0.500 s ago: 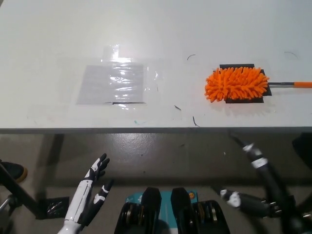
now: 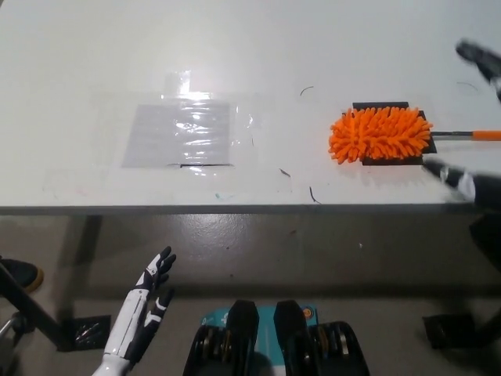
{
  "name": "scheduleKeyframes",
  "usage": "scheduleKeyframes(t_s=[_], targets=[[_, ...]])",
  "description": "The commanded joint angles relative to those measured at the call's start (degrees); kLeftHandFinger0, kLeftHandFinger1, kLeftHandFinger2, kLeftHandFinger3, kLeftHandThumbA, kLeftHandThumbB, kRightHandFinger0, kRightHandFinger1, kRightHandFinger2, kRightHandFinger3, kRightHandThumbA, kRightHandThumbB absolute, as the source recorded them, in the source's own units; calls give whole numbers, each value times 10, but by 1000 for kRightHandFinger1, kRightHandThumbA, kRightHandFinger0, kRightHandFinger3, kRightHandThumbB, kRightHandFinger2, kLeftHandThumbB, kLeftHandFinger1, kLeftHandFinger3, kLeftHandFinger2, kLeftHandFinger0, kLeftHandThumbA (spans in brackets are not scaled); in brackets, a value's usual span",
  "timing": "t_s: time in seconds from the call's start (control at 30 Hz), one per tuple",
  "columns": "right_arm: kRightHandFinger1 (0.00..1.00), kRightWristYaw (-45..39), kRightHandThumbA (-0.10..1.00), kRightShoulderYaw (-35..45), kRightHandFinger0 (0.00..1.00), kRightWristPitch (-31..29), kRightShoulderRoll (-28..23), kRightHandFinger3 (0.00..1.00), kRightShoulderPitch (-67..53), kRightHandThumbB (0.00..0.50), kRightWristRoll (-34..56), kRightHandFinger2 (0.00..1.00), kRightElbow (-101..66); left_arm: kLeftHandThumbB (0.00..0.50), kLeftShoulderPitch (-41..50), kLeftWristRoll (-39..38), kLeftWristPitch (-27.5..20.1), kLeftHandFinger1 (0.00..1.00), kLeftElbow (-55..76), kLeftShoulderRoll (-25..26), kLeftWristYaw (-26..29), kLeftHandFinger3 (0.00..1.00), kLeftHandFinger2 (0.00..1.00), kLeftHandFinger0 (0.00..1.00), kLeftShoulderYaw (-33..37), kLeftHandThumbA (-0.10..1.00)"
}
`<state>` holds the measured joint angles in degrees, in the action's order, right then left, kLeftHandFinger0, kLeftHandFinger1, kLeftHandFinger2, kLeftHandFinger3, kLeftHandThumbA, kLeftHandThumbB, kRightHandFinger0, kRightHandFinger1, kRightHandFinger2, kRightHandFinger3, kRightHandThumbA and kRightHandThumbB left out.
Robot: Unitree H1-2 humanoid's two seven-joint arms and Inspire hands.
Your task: The robot uses it right hand to pick up an extended orange duster kept in the middle of the desk and presses its handle against the desk to collapse it
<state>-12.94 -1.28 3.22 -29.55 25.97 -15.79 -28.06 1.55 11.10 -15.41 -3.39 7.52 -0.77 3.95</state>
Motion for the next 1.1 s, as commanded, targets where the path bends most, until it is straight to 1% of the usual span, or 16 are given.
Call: scheduleKeyframes(t_s=[0.0, 0.1, 0.23, 0.27, 0.3, 0.33, 0.37, 0.43, 0.53, 0.57, 0.6, 0.67, 0.77, 0.87, 1.0, 1.07], targets=[[1000, -127, 917, -49, 1000, 167, -61, 1000, 171, 334, -52, 1000, 83, 0, -15, 16, -39, 1000, 18, 6, 12, 1000, 1000, 1000, -3, 1000], [1000, -147, 934, -85, 1000, 188, -58, 1000, 225, 354, -63, 1000, 162, 0, -20, 8, -34, 1000, 17, 7, 8, 1000, 1000, 1000, -5, 990], [1000, -159, 834, -111, 1000, 174, -44, 1000, 277, 369, -33, 1000, 272, 0, -16, 15, -36, 1000, 16, 3, 12, 1000, 1000, 1000, -2, 1000], [1000, -166, 837, -121, 1000, 166, -39, 1000, 300, 362, -29, 1000, 315, 0, -19, 15, -36, 1000, 17, 3, 11, 1000, 1000, 1000, -2, 1000], [1000, -167, 800, -126, 1000, 163, -38, 1000, 307, 317, -27, 1000, 326, 0, -19, 15, -37, 1000, 17, 3, 10, 1000, 1000, 1000, -2, 972], [1000, -173, 855, -139, 1000, 163, -31, 1000, 329, 365, -32, 1000, 369, 0, -22, 16, -37, 1000, 17, 3, 11, 1000, 1000, 1000, -2, 965], [1000, -174, 860, -145, 1000, 156, -24, 1000, 348, 363, -32, 1000, 403, 0, -29, 17, -36, 1000, 15, 4, 12, 1000, 1000, 1000, -4, 964], [1000, -175, 874, -167, 1000, 156, -10, 1000, 372, 406, -43, 1000, 471, 0, -22, 15, -34, 1000, 15, 1, 13, 1000, 1000, 1000, -4, 972], [1000, -176, 859, -195, 1000, 135, 13, 1000, 400, 400, -51, 1000, 568, 0, -17, 17, -38, 1000, 13, 0, 14, 1000, 1000, 1000, -4, 986], [1000, -175, 905, -212, 1000, 131, 18, 1000, 410, 409, -67, 1000, 597, 0, -16, 18, -39, 1000, 14, 0, 13, 1000, 1000, 1000, -3, 985], [1000, -177, 934, -235, 1000, 112, 29, 1000, 426, 382, -83, 1000, 650, 0, -12, 14, -36, 1000, 18, -1, 11, 1000, 1000, 1000, -3, 976], [1000, -171, 949, -253, 1000, 88, 41, 1000, 441, 377, -88, 1000, 708, 0, -12, 18, -38, 1000, 17, -1, 14, 1000, 1000, 1000, -3, 994], [1000, -162, 950, -267, 1000, 85, 61, 1000, 461, 415, -89, 1000, 780, 0, -15, 17, -42, 1000, 13, 0, 14, 1000, 1000, 1000, -5, 991], [1000, -149, 951, -276, 1000, 80, 90, 1000, 490, 425, -88, 1000, 870, 0, -19, 15, -38, 1000, 13, -1, 16, 1000, 1000, 1000, -9, 989], [1000, -144, 1000, -283, 1000, 44, 117, 1000, 499, 499, -84, 1000, 943, 0, -11, 16, -37, 1000, 19, -1, 14, 1000, 1000, 1000, -9, 1000], [1000, -143, 1000, -289, 1000, 39, 129, 1000, 508, 500, -89, 1000, 971, 0, -17, 18, -45, 1000, 13, 1, 16, 1000, 1000, 1000, -11, 990]])
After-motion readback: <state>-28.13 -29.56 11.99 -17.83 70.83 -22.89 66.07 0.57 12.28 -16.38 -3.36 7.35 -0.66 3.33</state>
